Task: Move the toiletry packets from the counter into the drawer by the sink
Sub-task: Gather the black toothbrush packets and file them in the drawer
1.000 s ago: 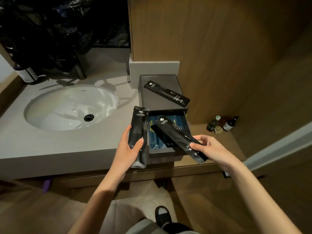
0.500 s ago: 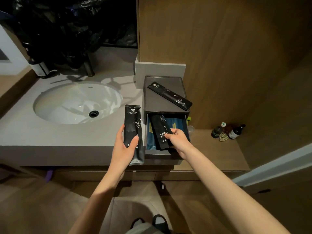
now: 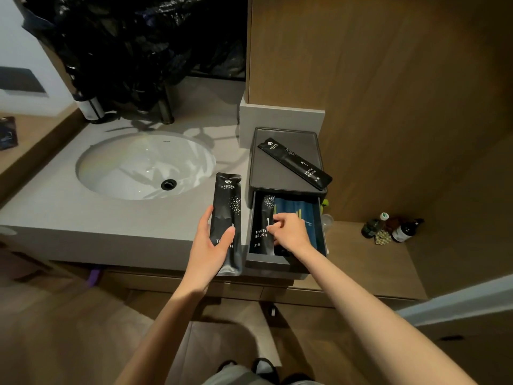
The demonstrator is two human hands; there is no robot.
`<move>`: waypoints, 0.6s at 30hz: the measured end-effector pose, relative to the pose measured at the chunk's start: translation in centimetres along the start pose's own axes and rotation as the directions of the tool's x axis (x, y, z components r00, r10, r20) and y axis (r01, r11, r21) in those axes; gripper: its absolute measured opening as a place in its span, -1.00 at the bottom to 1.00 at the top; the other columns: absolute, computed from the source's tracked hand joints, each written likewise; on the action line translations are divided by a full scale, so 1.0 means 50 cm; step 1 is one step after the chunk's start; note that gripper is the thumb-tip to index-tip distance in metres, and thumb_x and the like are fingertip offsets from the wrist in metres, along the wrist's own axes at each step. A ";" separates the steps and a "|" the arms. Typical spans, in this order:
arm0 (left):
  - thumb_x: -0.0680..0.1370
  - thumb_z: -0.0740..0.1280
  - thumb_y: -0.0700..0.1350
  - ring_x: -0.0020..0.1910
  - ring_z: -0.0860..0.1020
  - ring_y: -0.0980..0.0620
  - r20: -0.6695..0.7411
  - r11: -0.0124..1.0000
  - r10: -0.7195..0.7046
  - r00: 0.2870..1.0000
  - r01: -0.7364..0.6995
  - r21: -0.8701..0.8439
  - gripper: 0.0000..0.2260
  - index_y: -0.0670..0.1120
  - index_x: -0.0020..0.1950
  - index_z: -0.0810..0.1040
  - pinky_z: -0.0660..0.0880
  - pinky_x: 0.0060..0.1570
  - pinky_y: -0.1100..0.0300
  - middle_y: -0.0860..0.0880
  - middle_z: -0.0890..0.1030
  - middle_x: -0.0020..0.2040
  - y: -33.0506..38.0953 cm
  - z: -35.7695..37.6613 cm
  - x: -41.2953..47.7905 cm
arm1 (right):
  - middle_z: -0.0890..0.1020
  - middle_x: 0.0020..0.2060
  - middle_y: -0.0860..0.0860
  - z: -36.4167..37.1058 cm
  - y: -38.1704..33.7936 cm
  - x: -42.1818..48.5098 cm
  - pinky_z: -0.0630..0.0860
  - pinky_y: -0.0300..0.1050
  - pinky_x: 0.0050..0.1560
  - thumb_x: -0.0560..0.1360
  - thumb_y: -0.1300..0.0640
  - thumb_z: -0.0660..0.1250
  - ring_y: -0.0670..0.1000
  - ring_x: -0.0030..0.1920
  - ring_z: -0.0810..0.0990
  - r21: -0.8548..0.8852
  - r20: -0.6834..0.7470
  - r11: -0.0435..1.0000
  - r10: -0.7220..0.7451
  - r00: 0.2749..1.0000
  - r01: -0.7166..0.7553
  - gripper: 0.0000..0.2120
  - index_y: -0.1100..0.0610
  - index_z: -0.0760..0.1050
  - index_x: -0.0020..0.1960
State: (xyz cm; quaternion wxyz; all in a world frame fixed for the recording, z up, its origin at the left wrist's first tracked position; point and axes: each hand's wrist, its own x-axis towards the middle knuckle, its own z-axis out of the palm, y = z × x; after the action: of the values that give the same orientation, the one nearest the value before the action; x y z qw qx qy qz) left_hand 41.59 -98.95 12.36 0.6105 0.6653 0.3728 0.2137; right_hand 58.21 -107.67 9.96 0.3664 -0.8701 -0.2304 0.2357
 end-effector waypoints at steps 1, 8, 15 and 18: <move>0.55 0.33 -0.08 0.45 0.30 0.06 -0.002 1.000 -0.005 1.000 0.005 0.008 -0.43 0.09 0.50 0.17 0.28 0.36 0.19 0.00 0.36 0.46 0.000 -0.001 0.001 | 0.70 -0.17 0.12 0.001 0.006 0.002 0.62 0.04 0.05 0.49 0.23 0.37 -0.04 -0.38 0.61 -0.028 -0.012 0.999 -0.029 0.999 0.029 -0.62 0.23 0.48 0.30; 0.56 0.32 -0.11 0.36 0.38 0.14 -0.006 1.000 0.002 1.000 -0.002 0.014 -0.44 0.06 0.50 0.18 0.31 0.35 0.20 0.03 0.40 0.42 0.002 0.003 0.007 | 0.41 0.34 -0.01 -0.029 0.032 0.007 0.37 -0.02 0.31 0.51 0.05 0.37 0.04 0.33 0.35 -0.388 0.138 0.853 -0.320 0.937 0.349 -0.45 0.03 0.33 0.46; 0.56 0.32 -0.09 0.47 0.26 0.07 0.028 0.999 0.015 0.999 -0.016 0.029 -0.43 0.04 0.52 0.15 0.23 0.46 0.07 0.00 0.32 0.48 0.006 0.012 0.017 | 0.23 0.52 -0.03 -0.020 0.039 0.006 0.13 0.00 0.45 0.58 -0.01 0.24 0.11 0.42 0.19 -0.417 0.282 0.829 -0.273 0.920 0.373 -0.43 0.09 0.18 0.53; 0.58 0.29 -0.12 0.42 0.28 0.19 0.061 0.998 0.039 0.997 -0.042 0.038 -0.46 0.04 0.51 0.16 0.27 0.32 0.41 0.08 0.31 0.46 0.011 0.021 0.019 | 0.22 0.52 -0.04 -0.028 0.029 0.006 0.14 0.09 0.45 0.58 0.02 0.24 0.12 0.42 0.18 -0.446 0.326 0.812 -0.245 0.913 0.376 -0.44 0.07 0.17 0.53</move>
State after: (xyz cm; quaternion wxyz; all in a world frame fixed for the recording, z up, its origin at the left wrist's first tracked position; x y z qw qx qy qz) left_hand 43.11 -98.91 12.57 0.6036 0.6909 0.3449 0.1985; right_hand 59.60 -109.12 9.68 0.1301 -0.8475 -0.4682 0.2133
